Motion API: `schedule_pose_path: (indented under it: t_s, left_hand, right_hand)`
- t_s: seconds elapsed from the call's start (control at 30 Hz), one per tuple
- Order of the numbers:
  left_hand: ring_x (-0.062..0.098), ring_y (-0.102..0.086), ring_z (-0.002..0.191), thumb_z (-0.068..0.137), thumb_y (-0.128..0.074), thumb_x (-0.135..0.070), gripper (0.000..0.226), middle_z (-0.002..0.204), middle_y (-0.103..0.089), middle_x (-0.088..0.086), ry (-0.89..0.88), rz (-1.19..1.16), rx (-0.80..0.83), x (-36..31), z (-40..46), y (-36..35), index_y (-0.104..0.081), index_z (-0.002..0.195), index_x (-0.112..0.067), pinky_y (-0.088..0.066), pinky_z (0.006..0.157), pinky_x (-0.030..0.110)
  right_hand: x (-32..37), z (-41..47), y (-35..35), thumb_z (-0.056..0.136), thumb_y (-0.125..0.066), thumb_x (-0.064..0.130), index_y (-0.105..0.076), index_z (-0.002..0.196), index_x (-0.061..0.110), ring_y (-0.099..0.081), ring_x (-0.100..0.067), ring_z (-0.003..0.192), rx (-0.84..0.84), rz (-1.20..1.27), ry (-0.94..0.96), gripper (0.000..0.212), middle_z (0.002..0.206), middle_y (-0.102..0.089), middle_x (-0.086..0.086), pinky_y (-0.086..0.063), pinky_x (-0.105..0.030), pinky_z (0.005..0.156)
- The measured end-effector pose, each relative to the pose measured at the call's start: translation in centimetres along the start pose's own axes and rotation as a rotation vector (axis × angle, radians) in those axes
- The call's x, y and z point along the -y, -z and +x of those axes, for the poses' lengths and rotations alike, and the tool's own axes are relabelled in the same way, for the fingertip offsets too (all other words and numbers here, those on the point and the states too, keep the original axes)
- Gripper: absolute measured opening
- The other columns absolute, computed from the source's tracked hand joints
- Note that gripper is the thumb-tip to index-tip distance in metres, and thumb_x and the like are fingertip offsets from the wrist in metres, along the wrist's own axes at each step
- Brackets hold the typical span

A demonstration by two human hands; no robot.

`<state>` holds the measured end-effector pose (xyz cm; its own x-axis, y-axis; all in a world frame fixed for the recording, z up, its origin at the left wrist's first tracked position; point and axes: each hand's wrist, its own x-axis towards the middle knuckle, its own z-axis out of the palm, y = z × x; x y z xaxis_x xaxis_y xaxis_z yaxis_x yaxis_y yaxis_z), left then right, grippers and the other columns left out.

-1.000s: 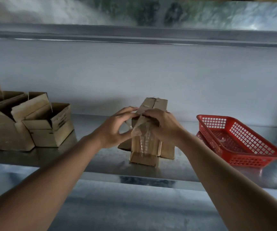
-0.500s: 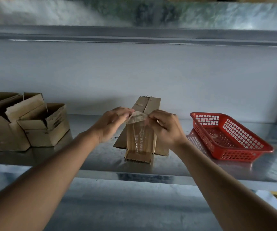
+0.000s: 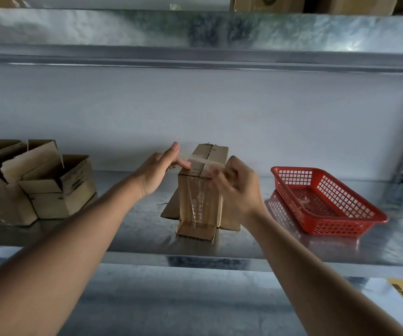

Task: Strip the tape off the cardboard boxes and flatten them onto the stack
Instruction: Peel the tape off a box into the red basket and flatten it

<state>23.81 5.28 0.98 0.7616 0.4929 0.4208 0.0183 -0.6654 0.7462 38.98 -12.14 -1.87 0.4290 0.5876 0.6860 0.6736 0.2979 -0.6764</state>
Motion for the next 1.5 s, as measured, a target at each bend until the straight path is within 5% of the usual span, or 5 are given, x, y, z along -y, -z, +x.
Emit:
schedule_pose_path:
  t_s: [0.4,0.57,0.87,1.2,1.5]
  left_hand:
    - [0.021,-0.063,0.1,0.099,-0.059,-0.05,0.035,0.104,-0.057,0.005,-0.116,0.338,-0.065,1.0,2.5,-2.6,-0.077,0.111,-0.022,-0.049,0.094,0.037]
    - [0.01,-0.06,0.09,0.099,-0.068,-0.033,0.022,0.098,-0.054,-0.006,-0.169,0.403,-0.11,0.6,2.5,-3.4,-0.08,0.112,-0.019,-0.044,0.08,0.023]
    - [0.006,-0.06,0.09,0.095,-0.073,-0.03,0.008,0.101,-0.058,-0.003,-0.103,0.416,-0.063,-0.6,2.4,-2.9,-0.08,0.093,-0.026,-0.043,0.078,0.024]
    - [0.008,-0.062,0.106,0.079,-0.064,-0.064,0.069,0.106,-0.059,-0.006,-0.041,0.37,-0.004,-0.4,2.1,-2.2,-0.065,0.136,-0.026,-0.048,0.096,0.03]
    - [0.009,-0.056,0.104,0.104,-0.06,-0.033,0.049,0.103,-0.044,-0.017,-0.019,0.478,0.107,-1.1,3.1,-2.8,-0.051,0.151,-0.02,-0.037,0.088,0.023]
  right_hand:
    - [1.0,0.6,2.7,0.106,-0.054,0.039,-0.065,0.079,0.001,-0.064,-0.005,0.075,-0.19,0.124,-0.278,0.048,0.081,-0.065,-0.008,-0.05,-0.031,0.072]
    - [0.1,2.6,3.1,0.103,-0.052,0.051,-0.074,0.109,0.042,-0.057,-0.013,0.105,-0.242,-0.176,-0.307,0.024,0.111,-0.051,0.007,-0.047,-0.03,0.086]
    - [1.2,4.6,1.3,0.083,-0.085,0.035,-0.072,0.127,0.026,-0.055,-0.01,0.13,0.182,-0.204,-0.118,0.047,0.147,-0.054,0.003,-0.047,-0.032,0.106]
    - [0.3,5.5,3.6,0.087,-0.054,-0.017,-0.08,0.107,0.011,-0.072,-0.022,0.073,0.14,-0.359,0.102,0.043,0.084,-0.076,-0.007,-0.059,-0.035,0.067]
    - [0.1,6.6,2.4,0.105,-0.054,0.032,-0.067,0.067,0.024,-0.049,-0.024,0.08,0.382,-0.406,-0.027,0.04,0.073,-0.058,-0.008,-0.036,-0.03,0.07]
